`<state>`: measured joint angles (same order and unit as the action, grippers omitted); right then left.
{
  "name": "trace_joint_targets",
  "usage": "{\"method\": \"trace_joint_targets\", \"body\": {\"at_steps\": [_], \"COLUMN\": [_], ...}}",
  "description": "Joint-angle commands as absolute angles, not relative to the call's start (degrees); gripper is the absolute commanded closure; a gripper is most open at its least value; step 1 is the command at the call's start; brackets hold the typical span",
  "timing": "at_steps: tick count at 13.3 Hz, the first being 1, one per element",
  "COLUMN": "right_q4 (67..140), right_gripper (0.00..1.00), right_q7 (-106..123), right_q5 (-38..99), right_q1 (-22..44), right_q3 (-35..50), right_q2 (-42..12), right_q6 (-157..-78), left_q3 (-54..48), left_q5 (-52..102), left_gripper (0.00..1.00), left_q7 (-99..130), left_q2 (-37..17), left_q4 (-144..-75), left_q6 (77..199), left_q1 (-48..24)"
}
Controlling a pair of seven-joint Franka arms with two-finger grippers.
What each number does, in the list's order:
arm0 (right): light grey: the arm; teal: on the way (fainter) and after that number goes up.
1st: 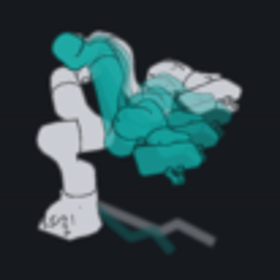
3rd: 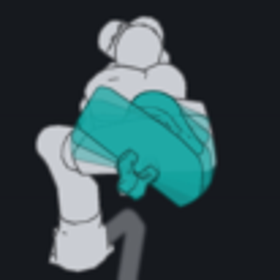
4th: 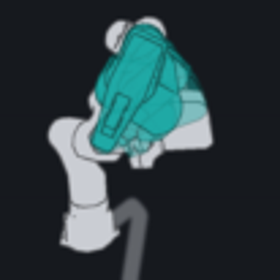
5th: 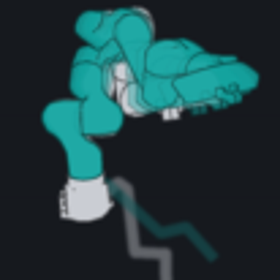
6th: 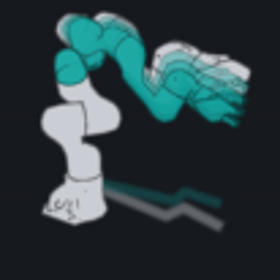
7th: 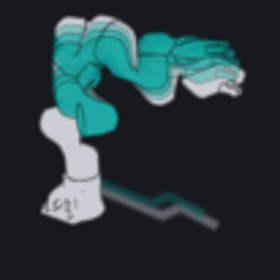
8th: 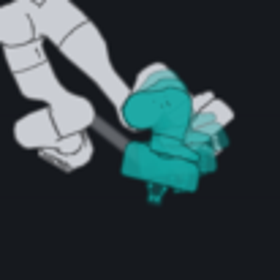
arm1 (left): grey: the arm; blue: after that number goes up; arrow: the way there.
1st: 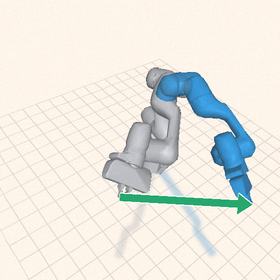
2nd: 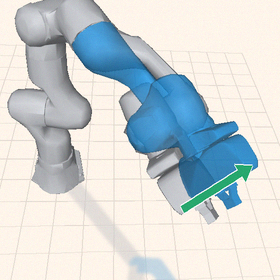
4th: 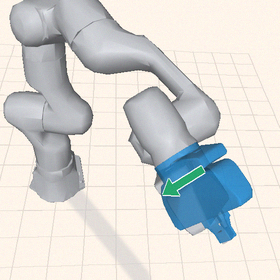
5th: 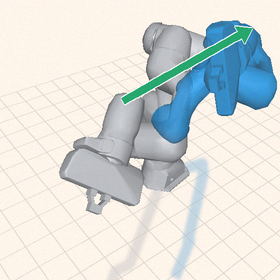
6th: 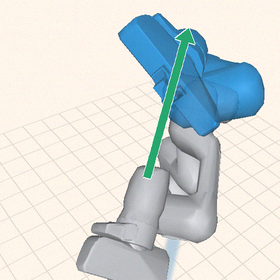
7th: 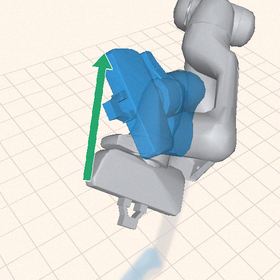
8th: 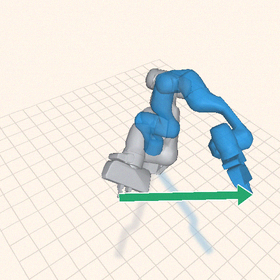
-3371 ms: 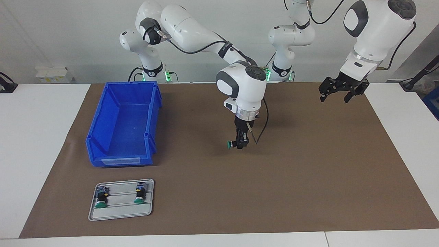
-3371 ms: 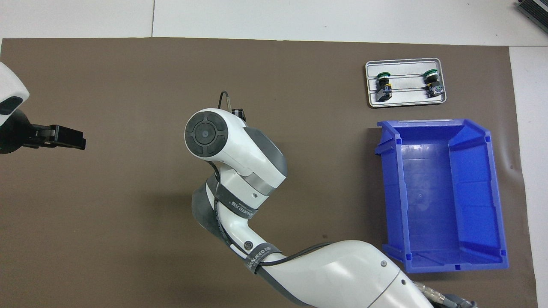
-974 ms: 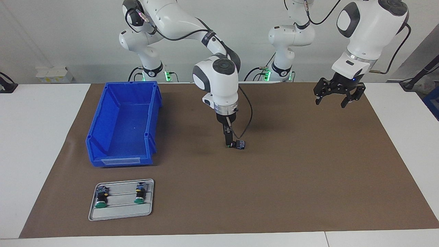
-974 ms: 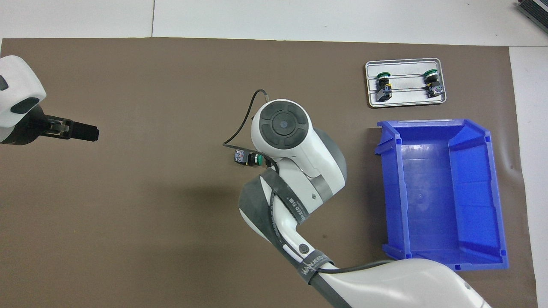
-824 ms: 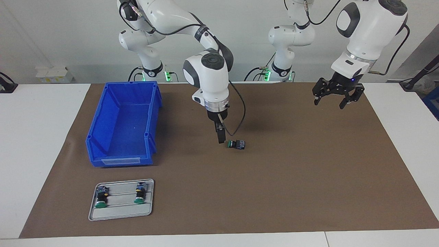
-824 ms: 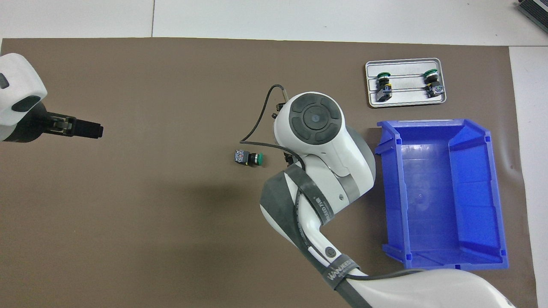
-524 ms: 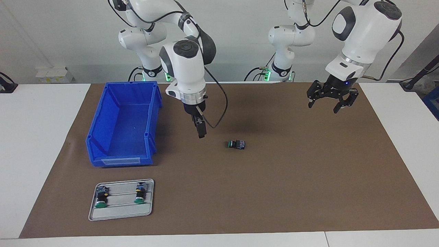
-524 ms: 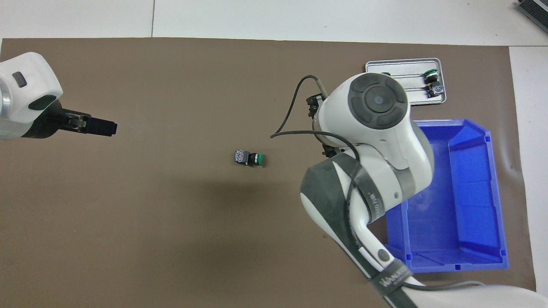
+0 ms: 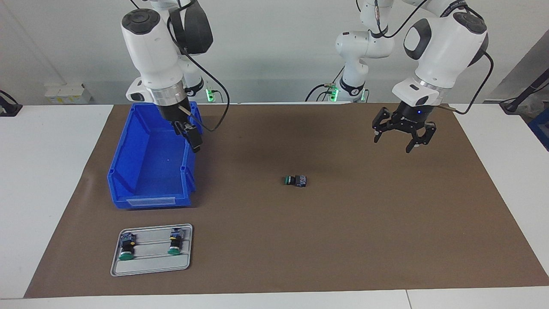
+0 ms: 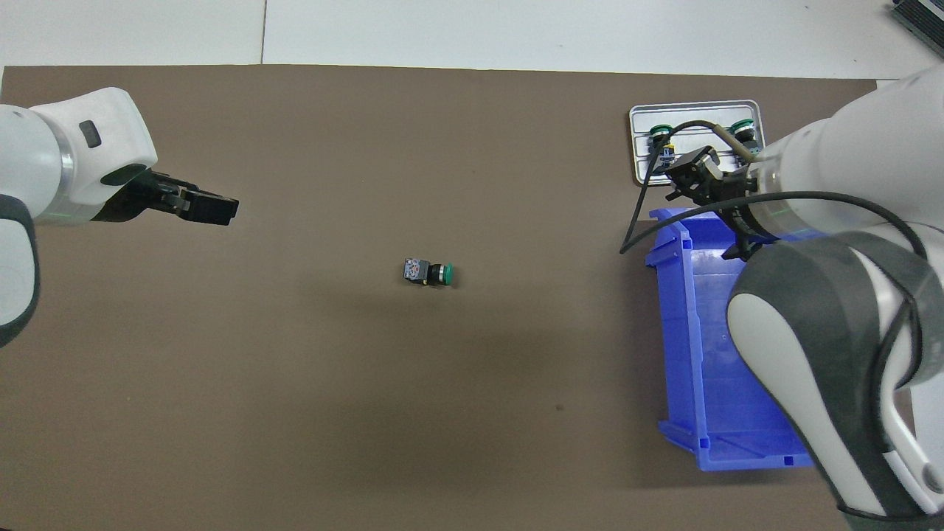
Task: Place and press button with both arms
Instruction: 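Withdraw the right gripper toward the bin while the left gripper advances, then move the left gripper down over the black button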
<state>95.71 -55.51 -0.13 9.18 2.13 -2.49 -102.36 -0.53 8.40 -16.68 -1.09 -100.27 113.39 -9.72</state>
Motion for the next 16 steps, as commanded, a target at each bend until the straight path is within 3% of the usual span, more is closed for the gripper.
{"method": "trace_joint_targets", "body": {"at_steps": [1, 10, 16], "right_q4": [97.3, 90.61, 91.84], "right_gripper": [0.0, 0.0, 0.0], "right_q7": [-40.31, -9.77, -9.75], "right_q5": [1.23, 0.97, -1.67], "right_q1": [5.63, 0.36, 1.05], "right_q3": [2.46, 2.02, 2.2], "right_q2": [0.0, 0.17, 0.97], "right_q6": [-101.43, -89.57, -89.47], "left_q3": [0.18, 0.26, 0.35], "left_q5": [9.14, 8.88, 8.26], "left_gripper": [0.0, 0.0, 0.0], "left_q7": [-17.93, -29.75, -46.3], "left_q2": [-2.54, -10.46, -18.09], "left_q4": [-100.99, -100.98, -101.43], "left_q6": [116.19, 126.47, 130.95], "left_q1": [-10.99, -20.13, -26.97]}}
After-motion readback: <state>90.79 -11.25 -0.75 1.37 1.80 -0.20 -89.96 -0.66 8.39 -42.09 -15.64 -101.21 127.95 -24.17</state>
